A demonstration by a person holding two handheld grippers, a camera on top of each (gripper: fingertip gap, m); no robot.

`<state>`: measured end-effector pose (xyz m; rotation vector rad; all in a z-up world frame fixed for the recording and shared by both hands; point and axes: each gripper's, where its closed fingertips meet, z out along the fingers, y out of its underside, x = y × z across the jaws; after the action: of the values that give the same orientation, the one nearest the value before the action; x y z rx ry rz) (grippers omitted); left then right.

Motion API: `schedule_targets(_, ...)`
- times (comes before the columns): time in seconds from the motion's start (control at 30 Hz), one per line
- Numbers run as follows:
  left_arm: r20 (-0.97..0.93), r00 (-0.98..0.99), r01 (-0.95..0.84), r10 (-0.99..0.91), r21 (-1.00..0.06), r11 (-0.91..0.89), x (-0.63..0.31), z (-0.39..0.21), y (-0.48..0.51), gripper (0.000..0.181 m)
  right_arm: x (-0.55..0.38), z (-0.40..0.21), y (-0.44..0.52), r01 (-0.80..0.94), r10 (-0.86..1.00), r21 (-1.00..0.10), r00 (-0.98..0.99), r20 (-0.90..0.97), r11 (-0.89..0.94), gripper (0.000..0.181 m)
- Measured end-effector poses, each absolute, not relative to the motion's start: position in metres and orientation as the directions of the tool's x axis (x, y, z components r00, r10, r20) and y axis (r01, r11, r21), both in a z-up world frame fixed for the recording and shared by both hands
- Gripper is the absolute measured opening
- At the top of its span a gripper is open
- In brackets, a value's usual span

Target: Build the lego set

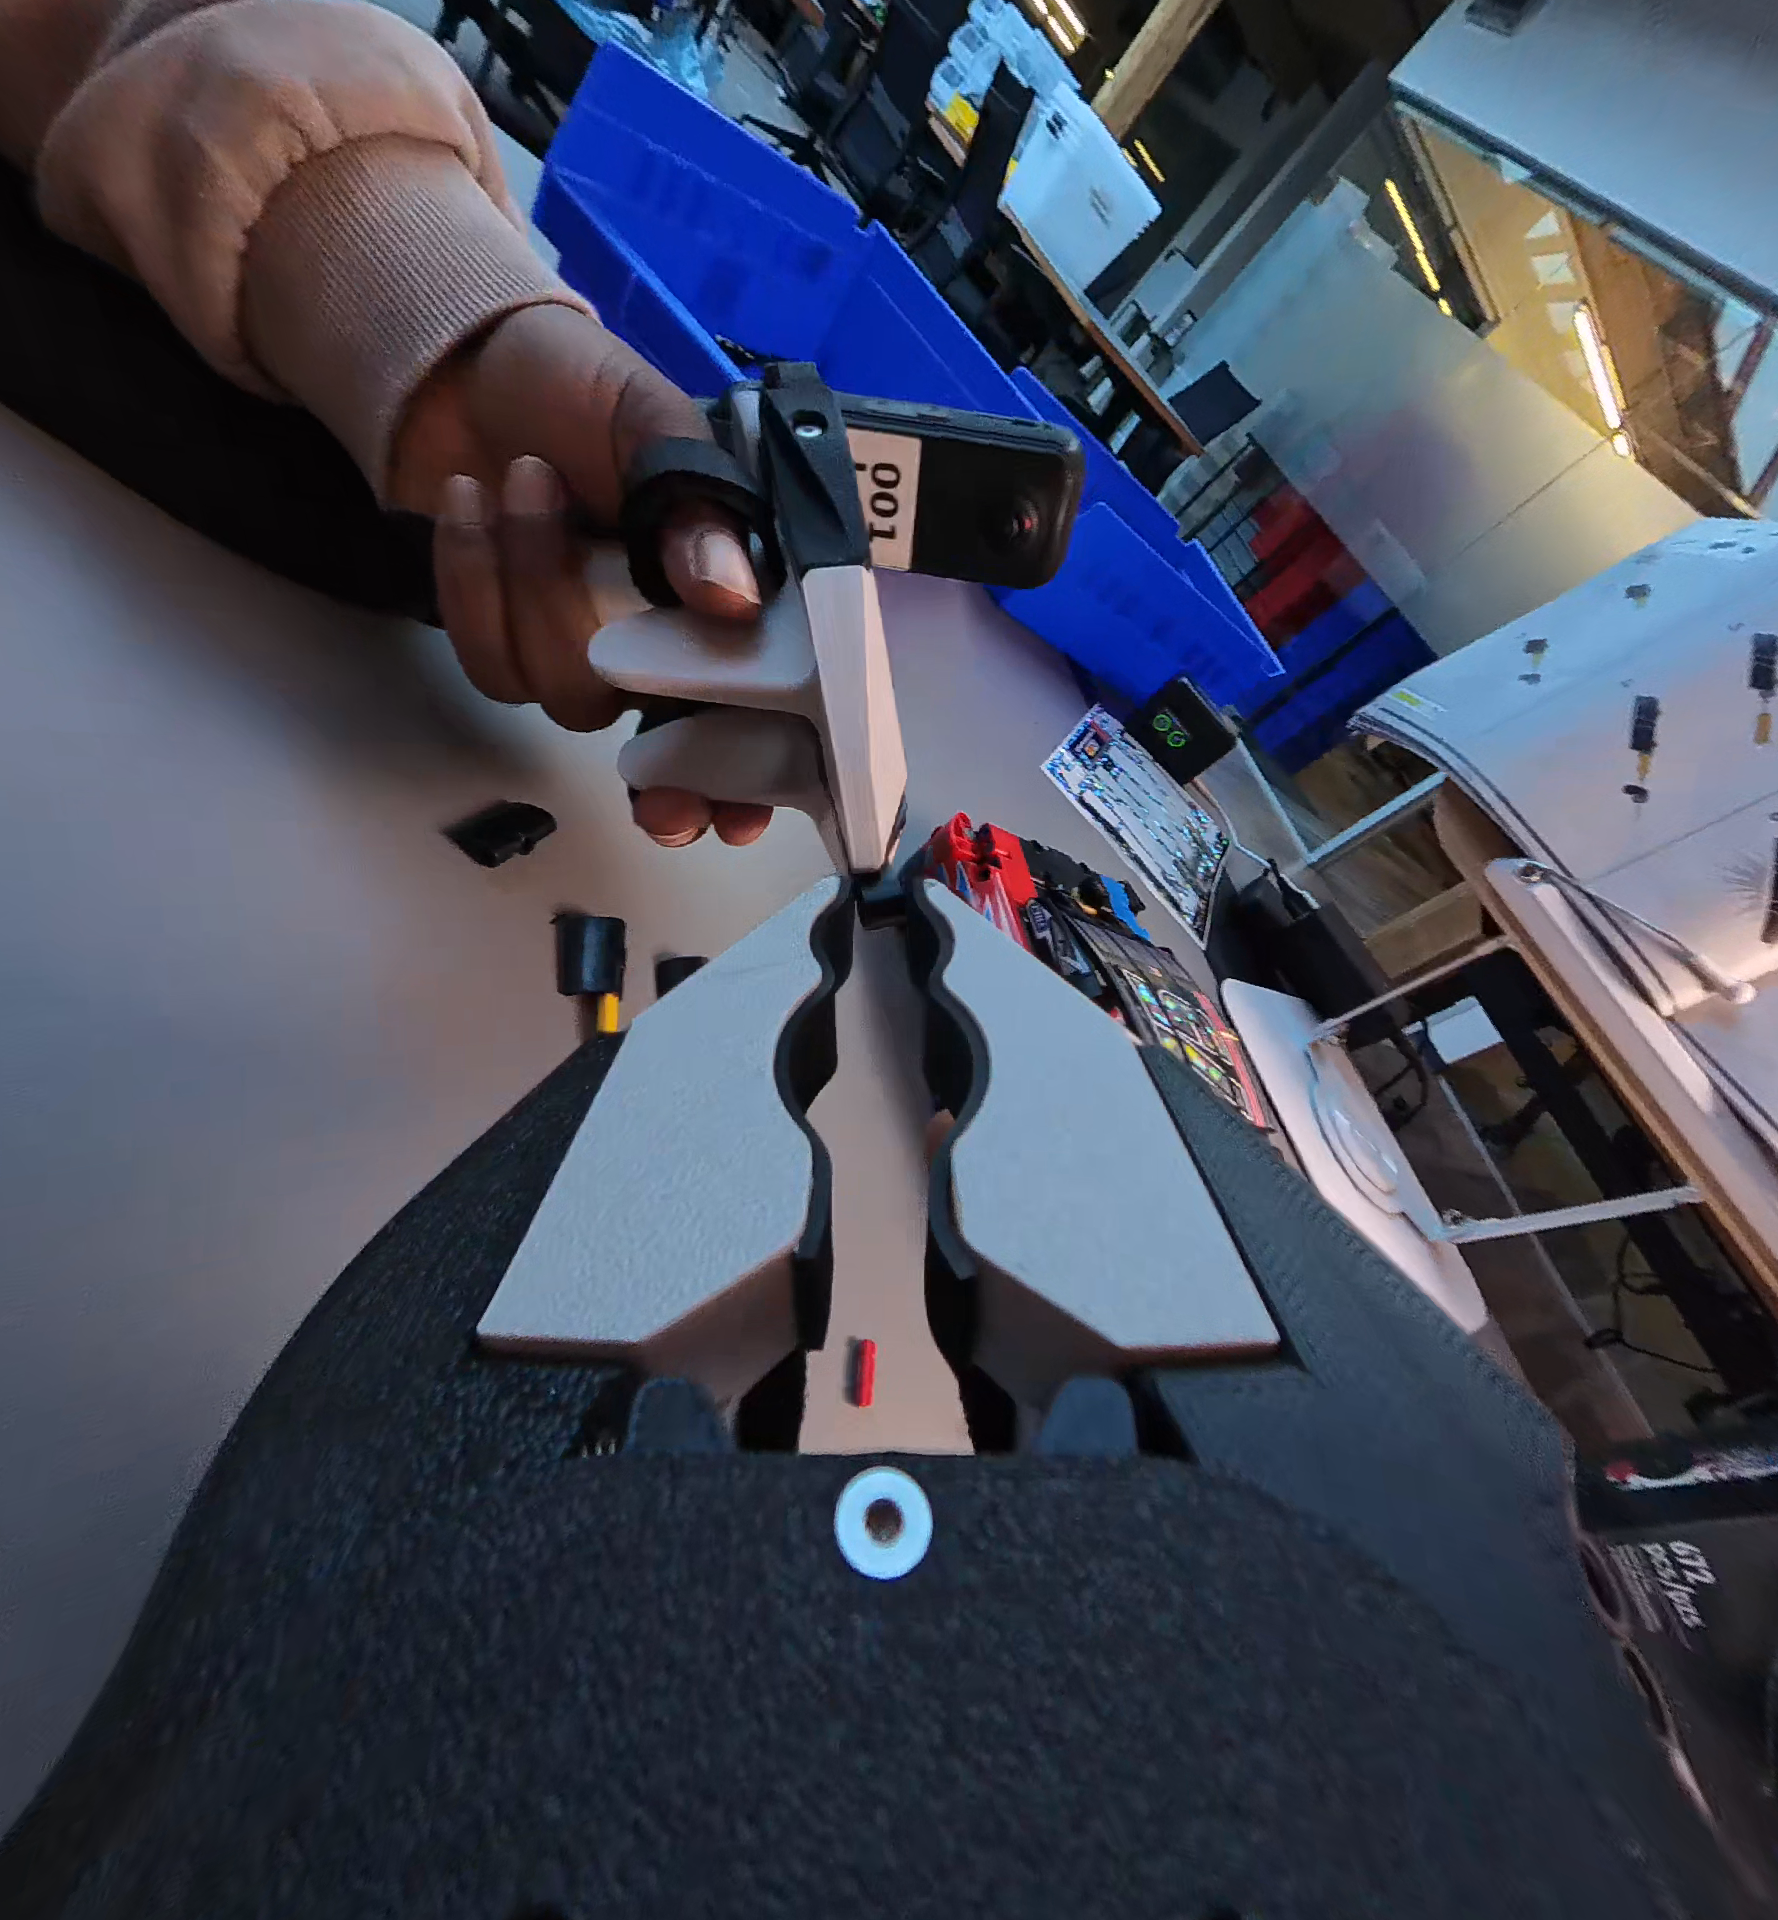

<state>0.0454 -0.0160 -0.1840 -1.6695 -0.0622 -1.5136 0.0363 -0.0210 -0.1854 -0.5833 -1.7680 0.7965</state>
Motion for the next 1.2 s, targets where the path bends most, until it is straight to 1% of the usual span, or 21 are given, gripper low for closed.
schedule_targets(0.27,0.885,0.161,0.750,-0.436,-0.397,-0.530,0.033,-0.167,-0.007,0.000,0.028,-0.168,-0.011,0.025,0.648,-0.649,-0.104,0.754,0.760,0.007)
schedule_targets(0.33,0.892,0.144,0.786,-0.429,-0.367,-0.498,0.028,-0.163,-0.007,0.000,0.027,-0.164,-0.011,0.032,0.613,-0.612,-0.055,0.788,0.790,0.001)
schedule_targets(0.4,0.895,0.132,0.803,-0.425,-0.348,-0.484,0.026,-0.162,-0.008,0.000,0.025,-0.163,-0.010,0.042,0.598,-0.596,-0.030,0.801,0.802,0.000)
schedule_targets(0.73,0.910,0.137,0.830,-0.391,-0.321,-0.456,0.023,-0.164,-0.010,0.000,0.021,-0.166,-0.013,0.068,0.613,-0.610,-0.038,0.789,0.789,0.007)
schedule_targets(0.93,0.918,0.125,0.838,-0.376,-0.301,-0.455,0.022,-0.166,-0.010,0.000,0.018,-0.168,-0.012,0.084,0.634,-0.630,-0.035,0.772,0.772,0.006)
schedule_targets(1.03,0.925,0.106,0.846,-0.364,-0.276,-0.456,0.021,-0.167,-0.010,0.000,0.017,-0.169,-0.012,0.091,0.625,-0.620,-0.033,0.780,0.779,0.005)
schedule_targets(1.2,0.935,0.081,0.843,-0.346,-0.249,-0.477,0.021,-0.170,-0.010,0.000,0.018,-0.173,-0.012,0.095,0.579,-0.573,-0.054,0.813,0.814,0.005)
